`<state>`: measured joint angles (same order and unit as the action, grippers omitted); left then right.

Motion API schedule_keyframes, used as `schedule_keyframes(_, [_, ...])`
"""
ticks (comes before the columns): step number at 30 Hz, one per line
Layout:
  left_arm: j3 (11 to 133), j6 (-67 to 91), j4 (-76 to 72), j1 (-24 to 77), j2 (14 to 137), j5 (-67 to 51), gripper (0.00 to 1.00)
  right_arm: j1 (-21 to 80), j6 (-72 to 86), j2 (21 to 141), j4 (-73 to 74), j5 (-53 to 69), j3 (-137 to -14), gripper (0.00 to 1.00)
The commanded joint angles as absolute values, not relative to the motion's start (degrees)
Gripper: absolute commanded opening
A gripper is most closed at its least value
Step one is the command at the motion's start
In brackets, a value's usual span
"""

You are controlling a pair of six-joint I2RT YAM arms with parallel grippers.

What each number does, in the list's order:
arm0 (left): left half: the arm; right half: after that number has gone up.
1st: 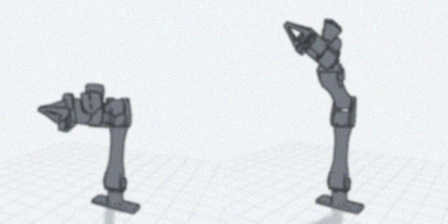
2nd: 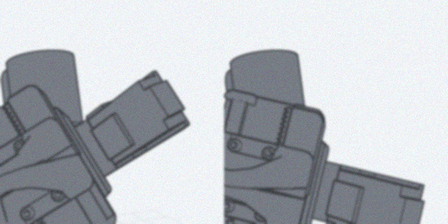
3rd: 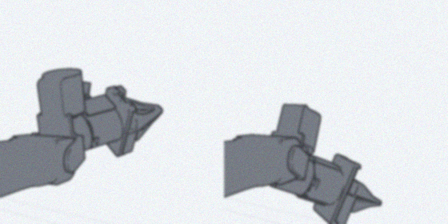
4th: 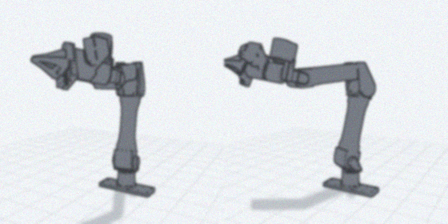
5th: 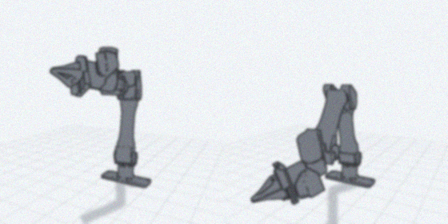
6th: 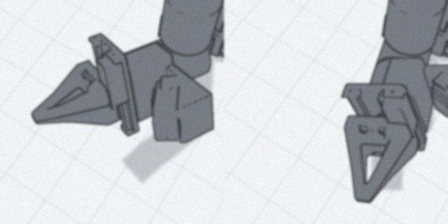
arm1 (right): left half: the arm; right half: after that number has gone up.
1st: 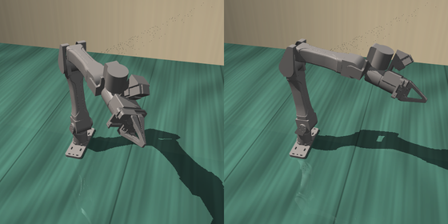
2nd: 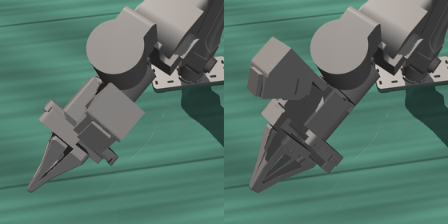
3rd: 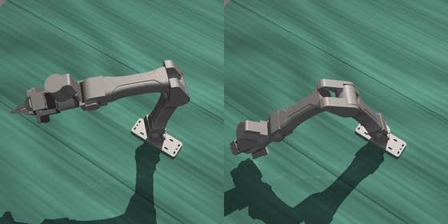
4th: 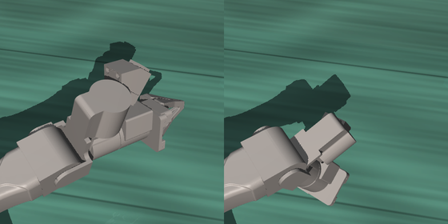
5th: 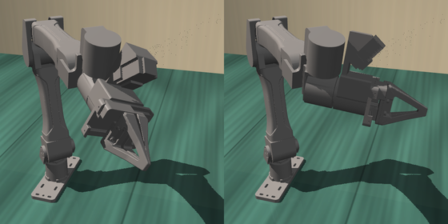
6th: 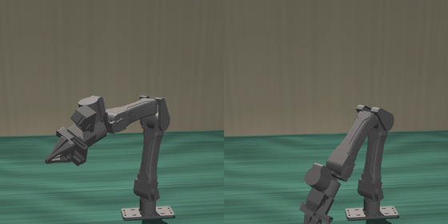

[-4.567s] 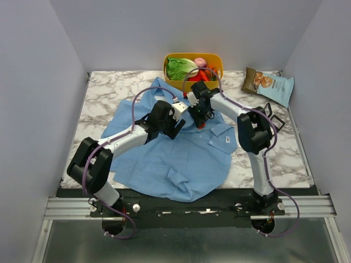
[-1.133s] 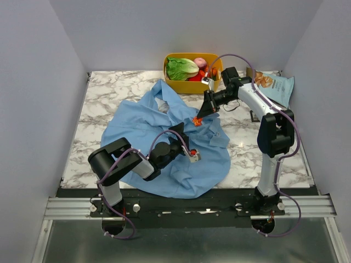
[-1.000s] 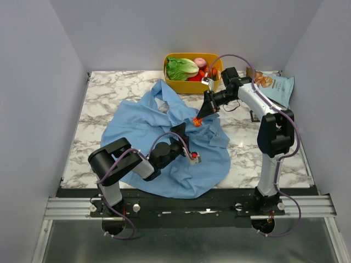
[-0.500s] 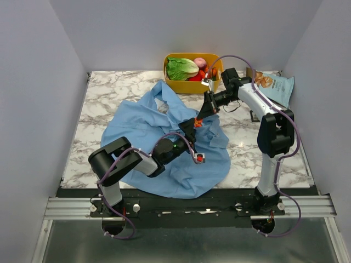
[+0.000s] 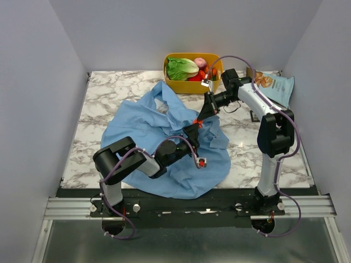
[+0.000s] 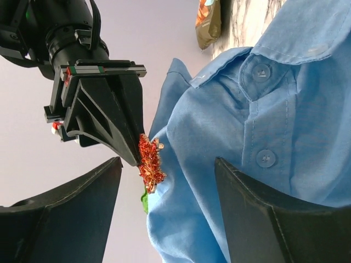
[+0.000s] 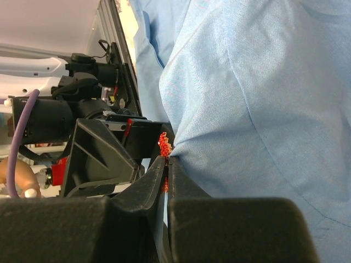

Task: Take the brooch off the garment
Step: Remove the brooch from the clothes.

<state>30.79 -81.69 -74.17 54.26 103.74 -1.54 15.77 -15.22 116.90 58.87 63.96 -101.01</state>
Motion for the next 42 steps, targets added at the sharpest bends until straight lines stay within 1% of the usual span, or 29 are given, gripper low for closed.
schedule_keyframes(1, [33.3,-82.4,-97.0,54.7,104.2,-0.7,0.76,15.8,-16.6,116.2,60.8,65.7,-101.9,0.13])
schedule_keyframes(11, [34.0,-83.7,-97.0,55.3,103.6,-0.8,0.75,15.8,-17.0,116.9,61.2,65.2,-102.2,0.13])
schedule_keyframes(15, [34.2,-84.0,-97.0,55.3,103.5,-0.4,0.7,15.7,-17.7,116.6,61.4,64.5,-102.1,0.13])
schedule_keyframes(28, [33.7,-85.8,-97.1,54.8,100.2,2.8,0.7,14.2,-17.9,117.0,61.2,63.0,-102.0,0.14])
schedule_keyframes(41, [31.4,-86.3,-97.0,54.8,100.3,2.3,0.69,14.1,-18.0,116.4,61.3,63.5,-101.6,0.14])
schedule_keyframes(42, [31.4,-86.1,-97.0,54.8,100.4,2.4,0.68,14.1,-18.0,116.3,61.3,63.5,-101.6,0.14])
